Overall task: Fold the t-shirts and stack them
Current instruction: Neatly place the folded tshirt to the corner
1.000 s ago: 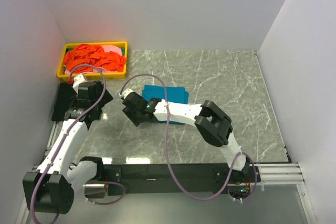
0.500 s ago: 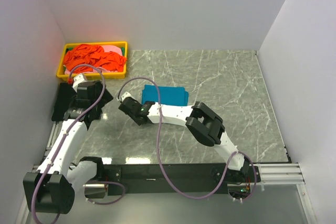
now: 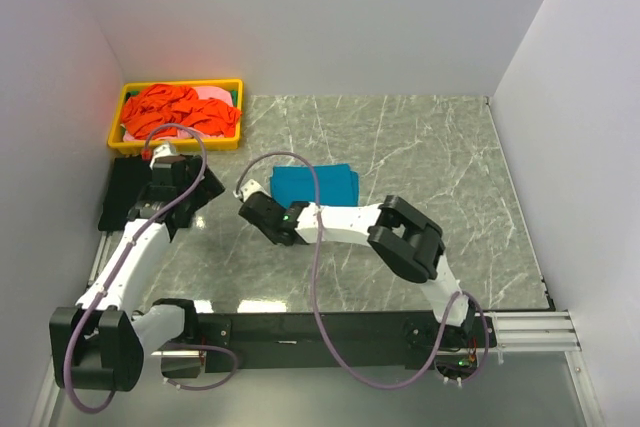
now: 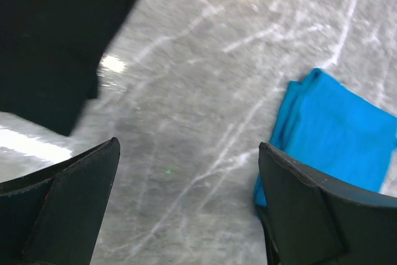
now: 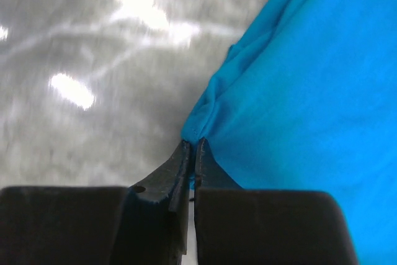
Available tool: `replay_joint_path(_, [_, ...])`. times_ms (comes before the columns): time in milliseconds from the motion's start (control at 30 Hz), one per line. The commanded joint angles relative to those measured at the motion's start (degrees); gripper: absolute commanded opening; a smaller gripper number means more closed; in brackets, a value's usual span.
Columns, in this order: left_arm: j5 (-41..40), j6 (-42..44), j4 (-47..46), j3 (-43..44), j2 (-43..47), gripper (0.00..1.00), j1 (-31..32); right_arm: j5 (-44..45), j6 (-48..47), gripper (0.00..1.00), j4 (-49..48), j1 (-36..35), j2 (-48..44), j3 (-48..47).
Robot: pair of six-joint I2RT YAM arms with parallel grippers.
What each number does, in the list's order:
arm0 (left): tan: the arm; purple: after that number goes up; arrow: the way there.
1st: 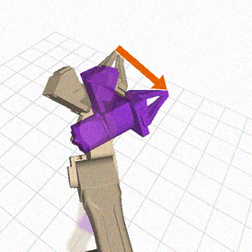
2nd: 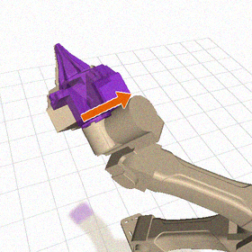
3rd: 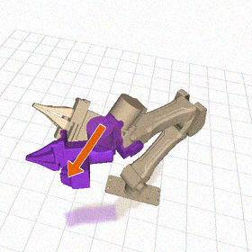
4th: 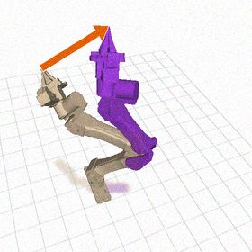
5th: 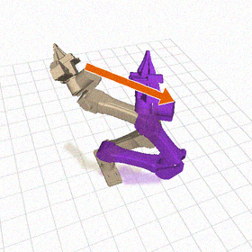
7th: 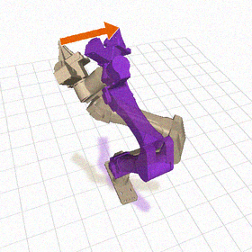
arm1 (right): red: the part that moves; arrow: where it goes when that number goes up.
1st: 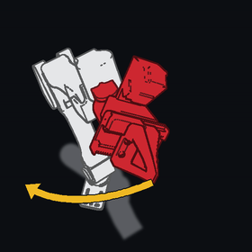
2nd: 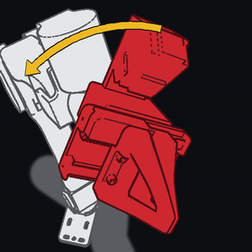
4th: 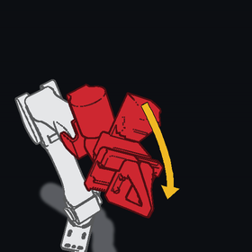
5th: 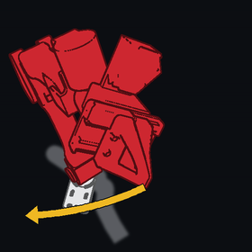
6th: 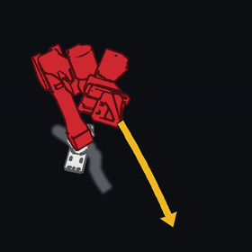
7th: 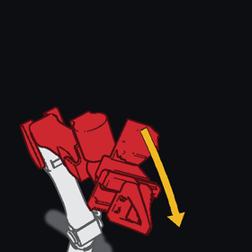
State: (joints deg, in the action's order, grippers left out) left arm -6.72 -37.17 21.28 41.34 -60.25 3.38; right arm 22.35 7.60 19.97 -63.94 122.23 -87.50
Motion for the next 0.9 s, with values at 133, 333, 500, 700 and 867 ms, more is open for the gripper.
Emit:
replay_joint_path(133, [13.48, -6.68, -6.07, -1.79, -3.28, 0.99, -0.21, -7.41, 3.04, 0.0, -9.59, 1.89, -12.8, 10.85])
replay_joint_path(333, [18.15, -12.92, -12.56, -3.72, -8.03, 0.99, 2.33, -14.6, 5.49, 0.0, -16.25, 4.44, -17.2, 17.17])
replay_joint_path(500, [19.54, -17.49, -18.54, -5.39, -13.65, 0.99, 5.32, -17.42, 6.73, 0.0, -18.64, 5.93, -19.75, 19.91])
replay_joint_path(700, [19.73, -22.32, -24.43, -5.75, -18.67, 0.99, 9.8, -19.89, 7.7, 0.0, -21.64, 6.72, -22.04, 22.73])
replay_joint_path(867, [18.06, -25.49, -26.64, -4.52, -23.07, 0.99, 13.15, -22.17, 9.19, 0.0, -24.97, 8.22, -23.88, 25.63])
